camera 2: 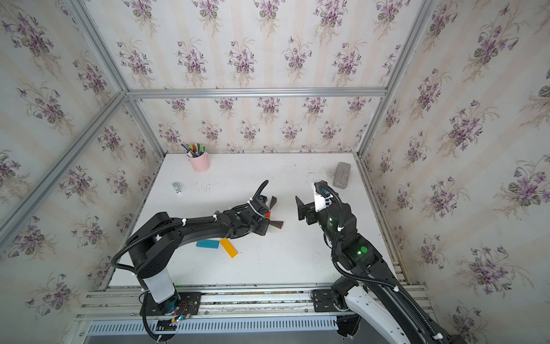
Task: Assemble a small pinwheel with building blocks
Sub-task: Adjust the building block at the center of the board, then pick up the building block from the center of the board.
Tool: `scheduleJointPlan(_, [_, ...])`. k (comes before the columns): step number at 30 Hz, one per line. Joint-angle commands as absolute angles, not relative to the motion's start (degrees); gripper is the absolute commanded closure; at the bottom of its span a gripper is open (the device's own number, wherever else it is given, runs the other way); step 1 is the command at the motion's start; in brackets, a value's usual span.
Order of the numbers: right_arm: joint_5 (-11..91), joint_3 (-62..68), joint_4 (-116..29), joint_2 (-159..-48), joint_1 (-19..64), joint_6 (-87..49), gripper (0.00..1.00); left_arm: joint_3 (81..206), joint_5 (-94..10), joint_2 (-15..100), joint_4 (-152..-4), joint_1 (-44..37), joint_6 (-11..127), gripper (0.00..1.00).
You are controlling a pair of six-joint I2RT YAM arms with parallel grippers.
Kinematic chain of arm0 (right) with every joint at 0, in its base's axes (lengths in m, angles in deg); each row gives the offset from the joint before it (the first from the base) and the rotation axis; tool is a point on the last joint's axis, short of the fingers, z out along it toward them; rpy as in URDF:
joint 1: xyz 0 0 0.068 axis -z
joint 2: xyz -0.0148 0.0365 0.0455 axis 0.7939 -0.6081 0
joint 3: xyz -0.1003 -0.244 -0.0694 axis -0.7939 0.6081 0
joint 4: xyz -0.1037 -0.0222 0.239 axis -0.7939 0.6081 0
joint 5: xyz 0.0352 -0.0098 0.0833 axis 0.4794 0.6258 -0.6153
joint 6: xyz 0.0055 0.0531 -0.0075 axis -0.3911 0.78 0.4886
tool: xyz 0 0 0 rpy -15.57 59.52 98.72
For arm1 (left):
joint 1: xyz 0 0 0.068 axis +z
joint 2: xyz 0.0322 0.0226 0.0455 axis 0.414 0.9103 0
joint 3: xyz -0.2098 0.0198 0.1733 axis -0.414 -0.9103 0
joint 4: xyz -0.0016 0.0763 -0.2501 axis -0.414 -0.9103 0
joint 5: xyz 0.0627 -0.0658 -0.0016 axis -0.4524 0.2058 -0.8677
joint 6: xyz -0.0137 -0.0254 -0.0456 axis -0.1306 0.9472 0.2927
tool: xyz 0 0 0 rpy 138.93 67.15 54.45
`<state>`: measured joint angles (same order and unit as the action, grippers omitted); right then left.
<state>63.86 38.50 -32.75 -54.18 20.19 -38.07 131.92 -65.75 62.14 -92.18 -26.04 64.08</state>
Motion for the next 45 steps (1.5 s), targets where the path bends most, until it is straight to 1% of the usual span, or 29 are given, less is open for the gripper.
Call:
scheduleJointPlan(1, [63.9, 38.6, -34.0, -54.0, 20.2, -37.8, 0.04, 132.3, -65.5, 61.9, -91.4, -26.0, 65.3, 0.39])
scheduleJointPlan(9, [65.0, 38.6, -33.9, -53.6, 20.2, -37.6, 0.04, 131.1, -66.2, 54.7, -92.5, -26.1, 64.0, 0.38])
scheduleJointPlan(14, [65.3, 38.9, -33.9, -53.3, 20.2, -37.8, 0.04, 129.8, -68.5, 46.6, -97.0, -25.8, 61.0, 0.34])
scheduleJointPlan(17, [63.1, 38.8, -33.3, -54.8, 20.2, -38.0, 0.04, 127.4, -70.2, 38.8, -100.9, -25.3, 59.1, 0.31])
scheduleJointPlan(19, [59.7, 38.5, -32.9, -56.1, 20.2, -39.0, 0.05, 124.7, -71.2, 31.7, -103.9, -25.0, 57.7, 0.28])
scheduleJointPlan(21, [56.2, 38.8, -33.0, -57.4, 20.2, -39.8, 0.06, 122.5, -72.9, 23.4, -109.1, -24.6, 55.7, 0.2])
scheduleJointPlan(22, [53.6, 39.0, -33.2, -58.0, 20.0, -40.2, 0.08, 122.0, -73.6, 19.9, -111.7, -24.3, 54.7, 0.14])
scheduleJointPlan(23, [50.1, 39.4, -33.9, -58.8, 19.7, -40.0, 0.09, 121.7, -75.0, 15.8, -114.7, -24.2, 53.6, 0.01])
scheduleJointPlan(24, [47.5, 40.1, -35.2, -59.7, 19.0, -39.2, 0.12, 121.7, -75.9, 12.0, -117.6, -23.9, 52.7, 0.0])
scheduleJointPlan(26, [46.6, 40.3, -36.1, -62.4, 16.1, -35.6, 0.16, 122.3, -77.6, 5.8, -122.4, -23.6, 52.4, 0.0])
scheduleJointPlan(28, [49.9, 39.7, -35.3, -66.2, 11.2, -32.3, 0.17, 123.0, -77.9, 0.6, -124.6, -23.4, 53.3, 0.0])
scheduleJointPlan(30, [54.4, 39.4, -35.4, -70.3, 4.4, -31.2, 0.16, 124.1, -78.5, -3.2, -126.6, -23.2, 57.9, 0.0])
scheduleJointPlan(31, [57.7, 39.4, -35.8, -72.3, 0.7, -30.4, 0.16, 125.5, -77.0, -4.5, -128.3, -23.2, 59.5, 0.0])
scheduleJointPlan(32, [59.6, 39.5, -36.6, -74.1, -1.7, -29.1, 0.15, 127.3, -73.0, -5.0, -130.2, -23.2, 58.6, 0.0])
scheduleJointPlan(34, [56.6, 40.1, -39.0, -77.1, -2.6, -26.8, 0.15, 131.5, -67.1, -4.3, -135.3, -23.1, 59.1, 0.0])
scheduleJointPlan(36, [55.9, 40.5, -41.5, -80.2, -3.9, -25.7, 0.16, 133.6, -63.3, -4.4, -138.3, -23.2, 60.6, 0.0])
scheduleJointPlan(39, [55.3, 38.9, -42.8, -86.1, -6.8, -25.2, 0.16, 134.4, -63.8, -6.8, -141.6, -23.2, 64.5, 0.0])
scheduleJointPlan(42, [57.9, 34.8, -42.5, -92.6, -11.6, -25.0, 0.16, 134.8, -66.3, -10.4, -144.6, -23.2, 67.8, 0.0])
scheduleJointPlan(45, [58.2, 32.7, -44.0, -98.4, -13.5, -23.3, 0.16, 137.1, -67.5, -12.3, -149.2, -23.1, 69.5, 0.0])
